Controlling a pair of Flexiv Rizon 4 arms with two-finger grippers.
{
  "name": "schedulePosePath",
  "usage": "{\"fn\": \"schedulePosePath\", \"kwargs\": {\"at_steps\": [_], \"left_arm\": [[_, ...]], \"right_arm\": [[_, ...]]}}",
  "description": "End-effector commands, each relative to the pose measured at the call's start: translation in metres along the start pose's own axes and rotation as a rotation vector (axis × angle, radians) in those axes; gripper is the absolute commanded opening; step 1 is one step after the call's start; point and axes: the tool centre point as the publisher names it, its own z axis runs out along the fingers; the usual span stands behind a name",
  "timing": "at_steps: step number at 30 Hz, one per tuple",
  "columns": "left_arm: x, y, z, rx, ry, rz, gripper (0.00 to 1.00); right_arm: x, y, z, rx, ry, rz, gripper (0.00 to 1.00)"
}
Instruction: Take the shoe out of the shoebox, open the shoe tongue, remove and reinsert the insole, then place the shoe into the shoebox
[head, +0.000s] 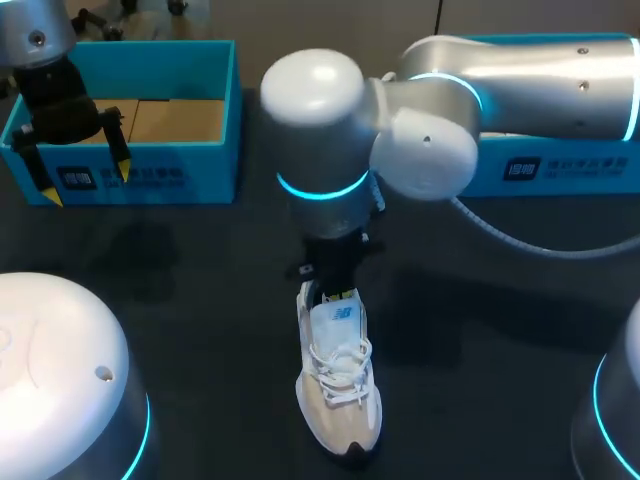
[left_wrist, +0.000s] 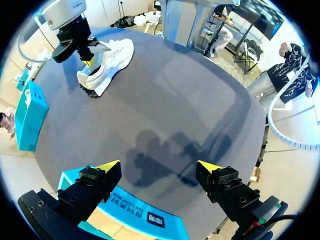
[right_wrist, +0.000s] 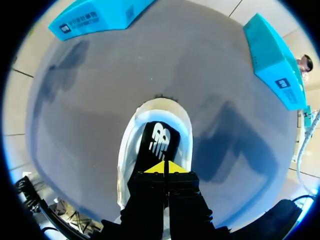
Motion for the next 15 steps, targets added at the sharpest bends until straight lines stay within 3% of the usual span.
{"fn": "schedulePosePath", "kwargs": {"at_steps": [1,7,9,15], "left_arm": [[0.001,-0.001,0.0,-0.004,0.0,0.001,1.0],[0.001,-0.001,0.0,-0.004,0.0,0.001,1.0],[0.001,-0.001,0.0,-0.004,0.0,0.001,1.0],[0.001,-0.001,0.0,-0.004,0.0,0.001,1.0]], "right_arm": [[0.003,0.0,0.003,0.017,0.016,0.003,0.0],[0.016,-0.008,0.003,0.023,0.022,0.003,0.0],[0.018,-0.009,0.003,0.028,0.022,0.004,0.16],[0.021,-0.014,0.007,0.042,0.038,0.014,0.42]]}}
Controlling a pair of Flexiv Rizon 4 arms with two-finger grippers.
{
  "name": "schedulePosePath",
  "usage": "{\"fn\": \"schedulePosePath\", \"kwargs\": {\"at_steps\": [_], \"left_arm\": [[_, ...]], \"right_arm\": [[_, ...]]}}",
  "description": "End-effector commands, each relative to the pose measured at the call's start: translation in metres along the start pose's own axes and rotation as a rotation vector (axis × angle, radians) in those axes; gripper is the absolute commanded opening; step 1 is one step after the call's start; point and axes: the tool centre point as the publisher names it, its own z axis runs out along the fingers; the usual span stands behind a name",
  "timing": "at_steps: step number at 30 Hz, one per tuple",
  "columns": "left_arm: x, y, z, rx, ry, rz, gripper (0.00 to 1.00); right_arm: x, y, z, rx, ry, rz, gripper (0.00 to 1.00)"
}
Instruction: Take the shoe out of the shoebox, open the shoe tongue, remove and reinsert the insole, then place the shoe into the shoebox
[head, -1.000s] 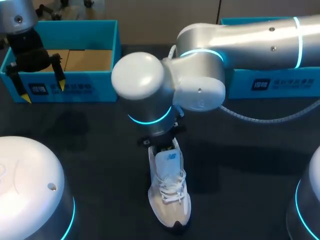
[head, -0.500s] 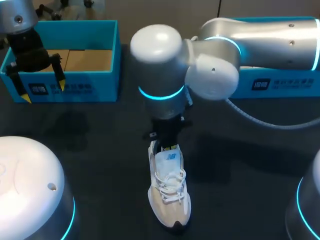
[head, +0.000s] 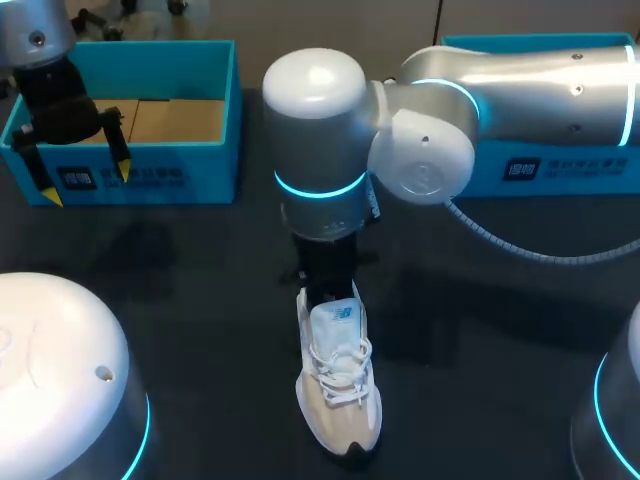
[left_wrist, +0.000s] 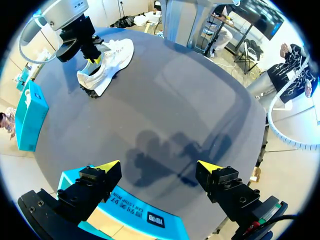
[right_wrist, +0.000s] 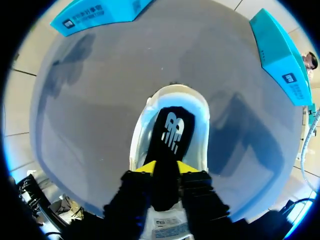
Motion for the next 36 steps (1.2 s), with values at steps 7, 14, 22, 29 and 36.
{"fn": "schedulePosePath", "kwargs": {"at_steps": [7,14,22,29,36], "left_arm": [[0.001,-0.001,0.0,-0.004,0.0,0.001,1.0],[0.001,-0.001,0.0,-0.004,0.0,0.001,1.0],[0.001,-0.001,0.0,-0.004,0.0,0.001,1.0],[0.001,-0.001,0.0,-0.004,0.0,0.001,1.0],[0.001,-0.001,0.0,-0.004,0.0,0.001,1.0]], "right_arm": [[0.004,-0.003,0.005,0.003,0.004,0.014,0.8],[0.006,-0.007,0.005,0.005,0.003,0.019,1.0],[0.009,-0.016,-0.002,0.005,-0.008,0.026,1.0],[0.013,-0.025,-0.007,0.013,-0.017,0.034,1.0],[0.017,-0.033,-0.013,0.02,-0.029,0.045,1.0]]}}
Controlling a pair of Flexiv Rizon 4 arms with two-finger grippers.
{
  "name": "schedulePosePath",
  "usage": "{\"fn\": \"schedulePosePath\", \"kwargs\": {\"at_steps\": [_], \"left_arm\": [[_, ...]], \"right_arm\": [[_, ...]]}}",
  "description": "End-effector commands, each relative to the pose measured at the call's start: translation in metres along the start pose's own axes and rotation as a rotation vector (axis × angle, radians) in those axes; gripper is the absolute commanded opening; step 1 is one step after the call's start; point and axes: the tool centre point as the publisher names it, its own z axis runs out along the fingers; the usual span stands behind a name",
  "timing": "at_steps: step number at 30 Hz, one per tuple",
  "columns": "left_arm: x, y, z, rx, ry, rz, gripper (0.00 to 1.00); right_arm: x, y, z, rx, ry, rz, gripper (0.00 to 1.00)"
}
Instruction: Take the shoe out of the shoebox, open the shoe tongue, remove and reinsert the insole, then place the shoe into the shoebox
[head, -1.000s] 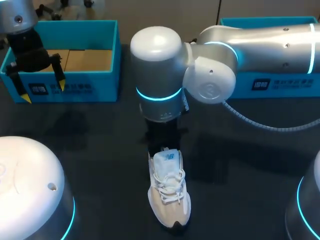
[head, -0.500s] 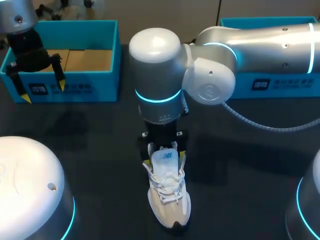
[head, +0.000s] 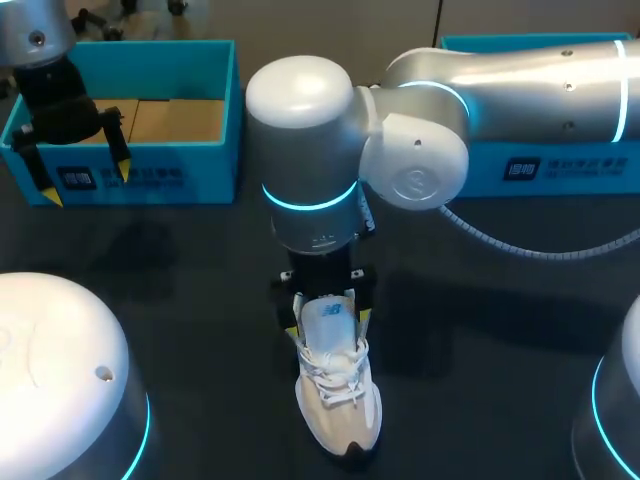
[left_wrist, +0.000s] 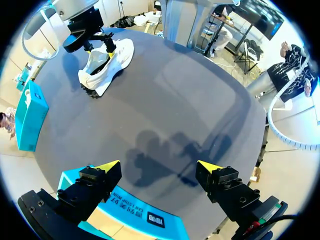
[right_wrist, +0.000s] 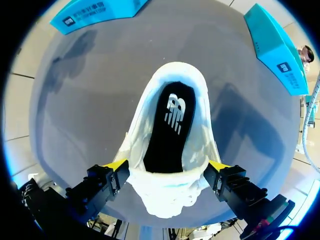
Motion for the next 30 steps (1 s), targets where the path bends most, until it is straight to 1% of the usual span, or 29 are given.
{"fn": "schedulePosePath", "kwargs": {"at_steps": [1,6,14,19,22,23,24,26,28,30], "left_arm": [[0.001,-0.001,0.0,-0.004,0.0,0.001,1.0],[0.001,-0.001,0.0,-0.004,0.0,0.001,1.0],[0.001,-0.001,0.0,-0.004,0.0,0.001,1.0],[0.001,-0.001,0.0,-0.004,0.0,0.001,1.0],[0.001,-0.001,0.0,-0.004,0.0,0.001,1.0],[0.001,-0.001,0.0,-0.004,0.0,0.001,1.0],[0.001,-0.001,0.0,-0.004,0.0,0.001,1.0],[0.001,-0.001,0.0,-0.004,0.0,0.001,1.0],[0.001,-0.001,0.0,-0.004,0.0,0.001,1.0],[0.001,-0.001,0.0,-0.004,0.0,0.001,1.0]], "right_arm": [[0.005,-0.005,-0.003,-0.002,-0.01,0.008,1.0],[0.009,-0.015,-0.012,0.0,-0.021,0.024,1.0],[0.007,-0.041,-0.031,0.005,-0.009,0.04,1.0],[0.004,-0.053,-0.035,0.014,0.0,0.045,1.0],[0.0,-0.057,-0.035,0.023,0.001,0.049,1.0],[-0.001,-0.058,-0.036,0.025,0.002,0.049,0.95],[-0.001,-0.058,-0.037,0.026,0.002,0.048,0.86],[-0.002,-0.059,-0.038,0.028,0.001,0.042,0.6],[-0.003,-0.059,-0.038,0.029,-0.002,0.033,0.51],[-0.005,-0.058,-0.038,0.029,-0.005,0.025,0.47]]}}
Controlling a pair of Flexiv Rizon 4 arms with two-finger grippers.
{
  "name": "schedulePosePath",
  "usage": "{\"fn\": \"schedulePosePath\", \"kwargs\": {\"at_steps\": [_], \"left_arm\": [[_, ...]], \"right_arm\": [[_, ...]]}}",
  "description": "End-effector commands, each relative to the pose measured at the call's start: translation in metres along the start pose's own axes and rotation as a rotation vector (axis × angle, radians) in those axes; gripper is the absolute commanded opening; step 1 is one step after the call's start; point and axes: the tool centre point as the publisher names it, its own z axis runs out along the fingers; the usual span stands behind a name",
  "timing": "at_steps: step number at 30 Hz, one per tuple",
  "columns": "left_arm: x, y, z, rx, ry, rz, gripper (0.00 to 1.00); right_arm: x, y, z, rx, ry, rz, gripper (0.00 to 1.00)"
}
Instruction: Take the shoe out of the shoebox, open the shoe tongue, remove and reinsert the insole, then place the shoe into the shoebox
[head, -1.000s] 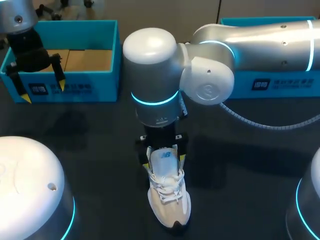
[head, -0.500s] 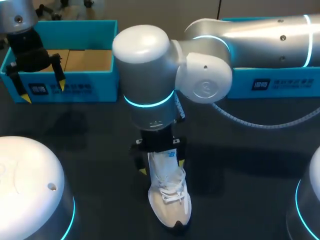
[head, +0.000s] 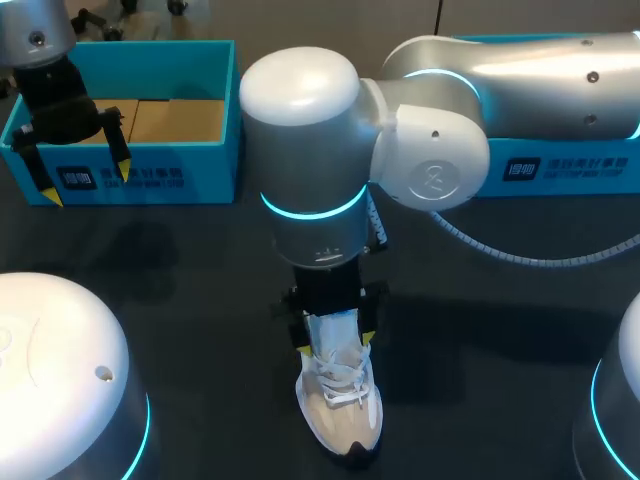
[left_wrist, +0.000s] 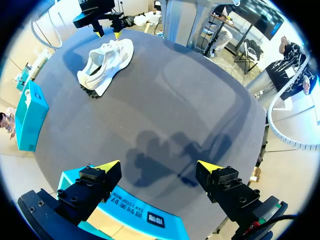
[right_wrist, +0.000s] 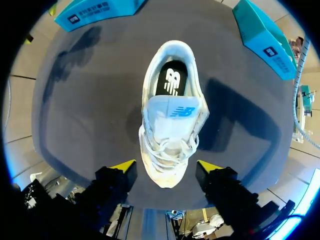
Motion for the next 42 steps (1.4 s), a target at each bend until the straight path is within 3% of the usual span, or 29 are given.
{"fn": "schedulePosePath", "kwargs": {"at_steps": [1,10,19,33,36,42], "left_arm": [[0.001,-0.001,0.0,-0.004,0.0,0.001,1.0],[0.001,-0.001,0.0,-0.004,0.0,0.001,1.0],[0.001,-0.001,0.0,-0.004,0.0,0.001,1.0],[0.001,-0.001,0.0,-0.004,0.0,0.001,1.0],[0.001,-0.001,0.0,-0.004,0.0,0.001,1.0],[0.001,-0.001,0.0,-0.004,0.0,0.001,1.0]], "right_arm": [[-0.005,0.001,-0.001,0.0,0.004,-0.01,0.45],[-0.007,0.011,0.004,-0.012,0.0,-0.046,0.43],[-0.009,0.037,0.022,-0.03,-0.036,-0.06,0.42],[-0.016,0.061,0.04,-0.044,-0.019,-0.074,0.29],[-0.017,0.059,0.034,-0.05,-0.024,-0.08,0.29],[-0.024,0.037,0.005,-0.044,-0.082,-0.065,0.28]]}}
